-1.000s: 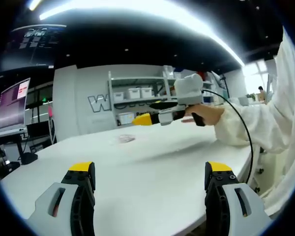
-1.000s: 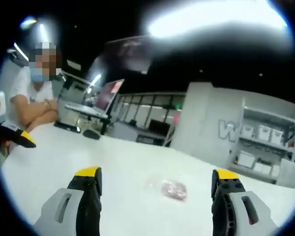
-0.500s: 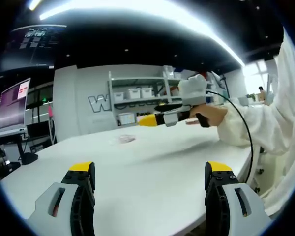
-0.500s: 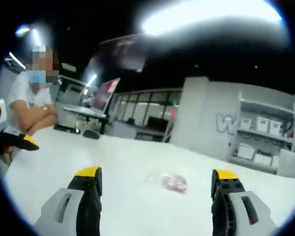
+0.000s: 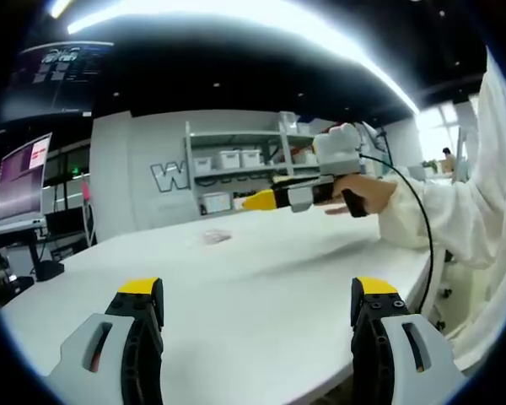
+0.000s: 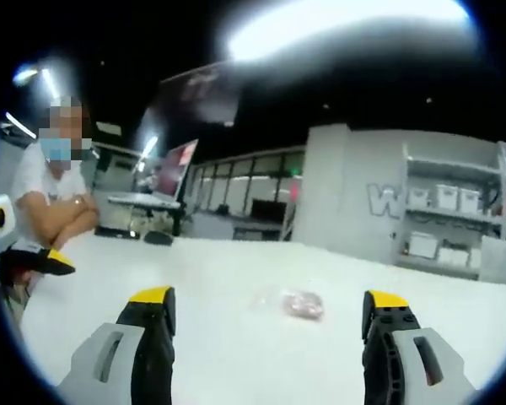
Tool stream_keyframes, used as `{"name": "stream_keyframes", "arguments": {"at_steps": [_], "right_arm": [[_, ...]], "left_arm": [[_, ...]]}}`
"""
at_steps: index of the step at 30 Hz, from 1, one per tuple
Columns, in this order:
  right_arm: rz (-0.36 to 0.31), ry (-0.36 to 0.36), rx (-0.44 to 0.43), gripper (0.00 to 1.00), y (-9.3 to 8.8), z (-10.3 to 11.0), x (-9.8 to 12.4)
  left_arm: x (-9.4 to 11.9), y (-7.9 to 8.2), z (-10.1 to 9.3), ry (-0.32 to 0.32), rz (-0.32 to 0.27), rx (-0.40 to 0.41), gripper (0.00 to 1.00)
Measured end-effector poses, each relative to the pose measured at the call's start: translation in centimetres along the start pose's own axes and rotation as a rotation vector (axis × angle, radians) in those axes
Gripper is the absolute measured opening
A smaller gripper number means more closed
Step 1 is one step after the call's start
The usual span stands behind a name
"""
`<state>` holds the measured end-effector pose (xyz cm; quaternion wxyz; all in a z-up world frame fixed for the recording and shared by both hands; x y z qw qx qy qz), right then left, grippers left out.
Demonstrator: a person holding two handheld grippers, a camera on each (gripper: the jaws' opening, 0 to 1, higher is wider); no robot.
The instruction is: Open the resealable bag by pulling the two sides of the seal apart until the entire bag opening is separated and visibly accessible.
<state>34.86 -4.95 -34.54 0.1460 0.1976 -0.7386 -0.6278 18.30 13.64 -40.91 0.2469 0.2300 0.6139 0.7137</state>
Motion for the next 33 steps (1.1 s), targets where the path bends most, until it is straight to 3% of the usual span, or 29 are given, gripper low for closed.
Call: {"name": "stream_keyframes", "arguments": {"at_steps": [7,33], "right_arm": [[0.003,-0.001,-0.055,0.93,0.0,0.0,1.1],[-0.015,-0.058,-0.026,0.93,0.2,0.0,4.6]], "left_arm": [[0.1,-0.1,0.3,0.011,0.0,0.005,0.91],[-0.2,0.0,0.3,0.001,0.001,0.006,0.91]]}}
Point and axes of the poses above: the point that each gripper's makers call its tool centre point, and the gripper's own axes: x roughly backward along the fingers, z roughly to its left, y roughly out of its top, the point moved 5 cm from there along x, roughly backward along the fingers, and after that the axes turned 5 degrees about -y, right-handed, at the moved point
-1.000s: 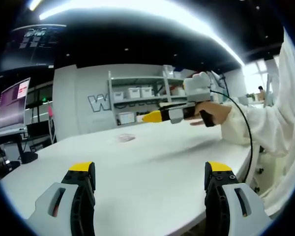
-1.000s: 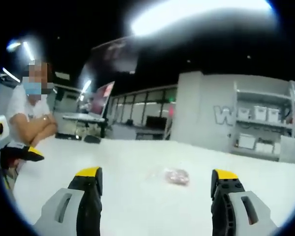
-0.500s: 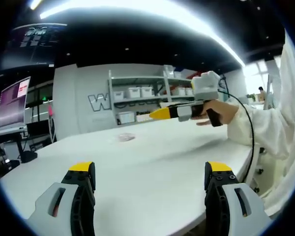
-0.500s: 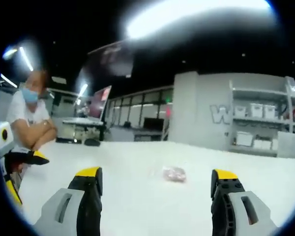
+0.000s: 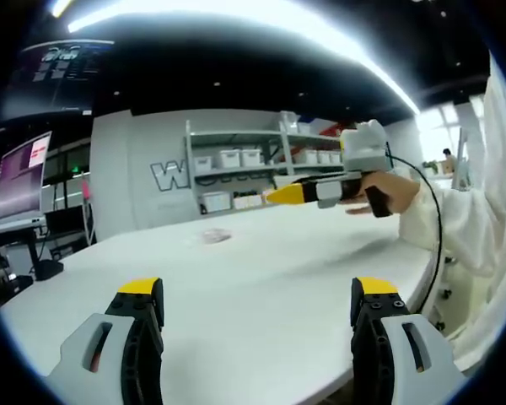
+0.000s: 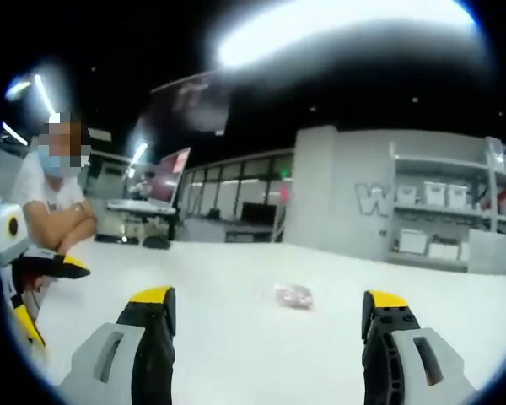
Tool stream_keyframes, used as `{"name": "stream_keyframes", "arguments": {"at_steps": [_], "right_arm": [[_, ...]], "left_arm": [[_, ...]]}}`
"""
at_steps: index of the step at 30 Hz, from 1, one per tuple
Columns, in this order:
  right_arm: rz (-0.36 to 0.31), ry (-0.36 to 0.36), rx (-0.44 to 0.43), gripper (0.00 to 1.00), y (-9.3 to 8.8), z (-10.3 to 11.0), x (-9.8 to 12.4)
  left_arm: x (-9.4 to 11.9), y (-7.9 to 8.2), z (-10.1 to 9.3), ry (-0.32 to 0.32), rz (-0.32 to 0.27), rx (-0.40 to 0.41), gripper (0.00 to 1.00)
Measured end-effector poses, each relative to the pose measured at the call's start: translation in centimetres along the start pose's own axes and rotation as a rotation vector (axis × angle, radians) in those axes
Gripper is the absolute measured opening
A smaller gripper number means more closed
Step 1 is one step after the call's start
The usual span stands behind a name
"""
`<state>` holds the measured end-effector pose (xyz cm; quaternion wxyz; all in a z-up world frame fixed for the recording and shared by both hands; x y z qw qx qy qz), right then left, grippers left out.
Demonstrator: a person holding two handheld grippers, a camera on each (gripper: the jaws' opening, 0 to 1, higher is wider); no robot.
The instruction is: Open the resealable bag by pulling the two sides of the seal apart until the entire bag opening is separated and visibly accessible.
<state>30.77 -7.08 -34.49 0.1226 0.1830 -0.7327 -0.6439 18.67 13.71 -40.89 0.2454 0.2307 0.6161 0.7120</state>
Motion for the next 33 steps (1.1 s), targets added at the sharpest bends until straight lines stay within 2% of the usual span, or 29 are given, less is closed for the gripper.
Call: {"name": "stream_keyframes", "arguments": {"at_steps": [12,20,25,33], "right_arm": [[-0.003,-0.051,0.123,0.91,-0.2,-0.2,1.2],[-0.018,-0.064,0.067,0.92,0.1,-0.4,2.3],[-0.004,-0.079,0.084,0.93,-0.1,-0.3,3.4],[0.003,-0.074,0.049,0.93,-0.2,-0.1,4.2]], "left_arm": [[-0.1,-0.3,-0.2,-0.007,0.005,0.003,0.9],[-0.2,-0.4,-0.1,-0.006,0.008,0.007,0.9],[-0.2,-0.4,-0.1,-0.006,0.005,0.009,0.9],[-0.2,-0.5,-0.2,-0.008,0.005,0.012,0.9]]}}
Point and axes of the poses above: the point that each gripper's makers call its tool centre point, and the gripper's own axes: x roughly backward along the fingers, z roughly to its left, y roughly out of its top, the point moved 5 cm from there along x, roughly backward along the fingers, and after that the axes turned 5 degrees about -y, right-handed, at the moved point
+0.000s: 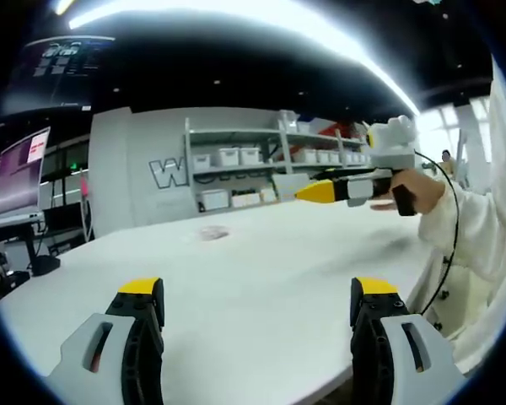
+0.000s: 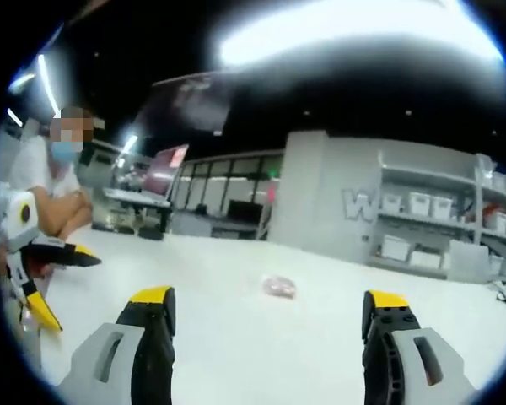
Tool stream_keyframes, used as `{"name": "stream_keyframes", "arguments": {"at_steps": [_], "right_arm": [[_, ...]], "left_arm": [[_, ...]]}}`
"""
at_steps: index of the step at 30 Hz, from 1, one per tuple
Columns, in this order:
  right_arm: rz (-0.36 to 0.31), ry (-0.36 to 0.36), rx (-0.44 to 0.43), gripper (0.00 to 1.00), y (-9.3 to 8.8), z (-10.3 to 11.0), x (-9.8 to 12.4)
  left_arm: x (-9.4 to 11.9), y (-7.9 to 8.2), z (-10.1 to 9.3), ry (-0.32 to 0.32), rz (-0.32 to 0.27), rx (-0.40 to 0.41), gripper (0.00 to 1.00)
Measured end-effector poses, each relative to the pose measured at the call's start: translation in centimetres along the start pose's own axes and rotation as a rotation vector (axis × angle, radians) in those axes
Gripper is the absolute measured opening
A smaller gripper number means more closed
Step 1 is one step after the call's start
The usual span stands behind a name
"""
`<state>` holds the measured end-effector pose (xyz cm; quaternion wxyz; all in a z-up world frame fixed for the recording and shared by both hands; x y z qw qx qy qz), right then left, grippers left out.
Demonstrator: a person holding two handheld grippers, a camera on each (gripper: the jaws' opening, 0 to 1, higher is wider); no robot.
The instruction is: Open the resealable bag by pulling the two sides of the seal apart until the entire bag opening is separated and visibly accessible.
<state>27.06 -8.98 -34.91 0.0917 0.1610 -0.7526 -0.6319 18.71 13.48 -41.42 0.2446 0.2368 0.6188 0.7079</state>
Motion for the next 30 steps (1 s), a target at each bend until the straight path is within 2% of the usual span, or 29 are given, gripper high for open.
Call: {"name": "stream_keyframes", "arguments": {"at_steps": [15,20,25,30], "right_arm": [[0.019,0.004,-0.069,0.93,-0.5,0.2,0.8],[0.012,-0.015,-0.036,0.93,-0.3,0.2,1.6],[0.006,-0.032,0.06,0.93,-0.1,0.5,2.3],[-0.005,-0.03,0.088,0.93,0.0,0.8,2.8]], "left_arm": [[0.2,0.0,0.3,0.011,-0.005,0.009,0.9],[0.3,0.1,0.4,0.018,-0.01,0.011,0.9],[0.3,0.1,0.5,0.021,-0.012,0.019,0.9],[0.3,0.2,0.4,0.021,-0.015,0.021,0.89]]}}
Point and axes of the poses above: the point that each gripper's makers call its tool centre point, and the gripper's own axes: x roughly backward along the fingers, z roughly to its left, y roughly out of its top, the point moved 5 cm from there along x, roughly backward along the fingers, and after that the axes turned 5 degrees about -y, right-handed, at the moved point
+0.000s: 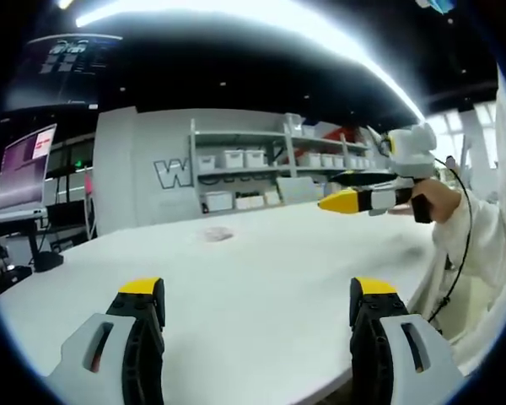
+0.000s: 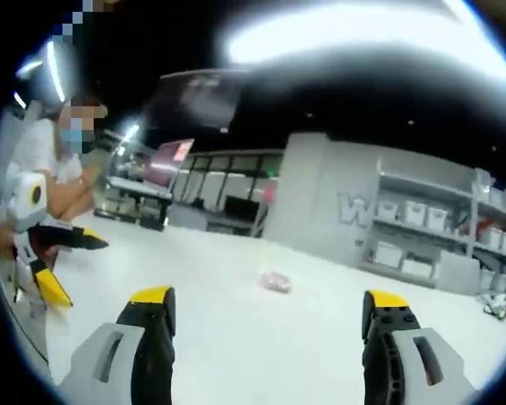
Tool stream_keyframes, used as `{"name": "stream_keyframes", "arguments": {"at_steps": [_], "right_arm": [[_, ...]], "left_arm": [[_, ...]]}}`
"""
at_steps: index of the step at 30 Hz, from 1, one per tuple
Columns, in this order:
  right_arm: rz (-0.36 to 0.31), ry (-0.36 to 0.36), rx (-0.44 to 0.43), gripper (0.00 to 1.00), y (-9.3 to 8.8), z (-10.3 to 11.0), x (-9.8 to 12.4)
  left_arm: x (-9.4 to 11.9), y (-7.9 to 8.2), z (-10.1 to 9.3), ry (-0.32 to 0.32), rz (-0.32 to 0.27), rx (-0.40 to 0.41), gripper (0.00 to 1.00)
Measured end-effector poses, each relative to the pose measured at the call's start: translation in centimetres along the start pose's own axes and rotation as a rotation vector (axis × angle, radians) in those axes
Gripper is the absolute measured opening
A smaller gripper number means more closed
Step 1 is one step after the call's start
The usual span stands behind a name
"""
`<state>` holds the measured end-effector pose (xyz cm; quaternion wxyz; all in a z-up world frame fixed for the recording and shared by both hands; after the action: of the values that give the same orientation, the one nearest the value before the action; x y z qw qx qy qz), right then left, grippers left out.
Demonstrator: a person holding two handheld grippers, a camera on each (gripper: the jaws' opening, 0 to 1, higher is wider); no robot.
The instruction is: Open the resealable bag by pulling the two sides of the seal apart until the entire bag opening is separated and visibly accessible.
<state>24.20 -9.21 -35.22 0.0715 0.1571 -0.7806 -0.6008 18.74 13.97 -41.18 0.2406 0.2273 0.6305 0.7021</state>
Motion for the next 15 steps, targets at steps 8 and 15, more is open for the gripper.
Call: {"name": "stream_keyframes", "arguments": {"at_steps": [8,15], "right_arm": [[-0.01,-0.027,0.0,0.93,-0.3,-0.5,0.9],[-0.008,-0.06,0.018,0.92,-0.2,-0.9,2.1]], "left_arm": [[0.2,0.1,0.2,0.011,0.003,-0.006,0.89],[0.2,0.3,0.6,0.026,0.001,-0.009,0.89]]}}
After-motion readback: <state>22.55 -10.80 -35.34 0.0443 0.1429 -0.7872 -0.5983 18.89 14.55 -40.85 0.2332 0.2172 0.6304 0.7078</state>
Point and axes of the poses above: the point that each gripper's makers call its tool centre point, and the gripper's own axes: x roughly backward along the fingers, z roughly to its left, y roughly out of its top, the point moved 5 cm from there along x, roughly backward along the fingers, and after that the axes turned 5 degrees about -y, right-handed, at the moved point
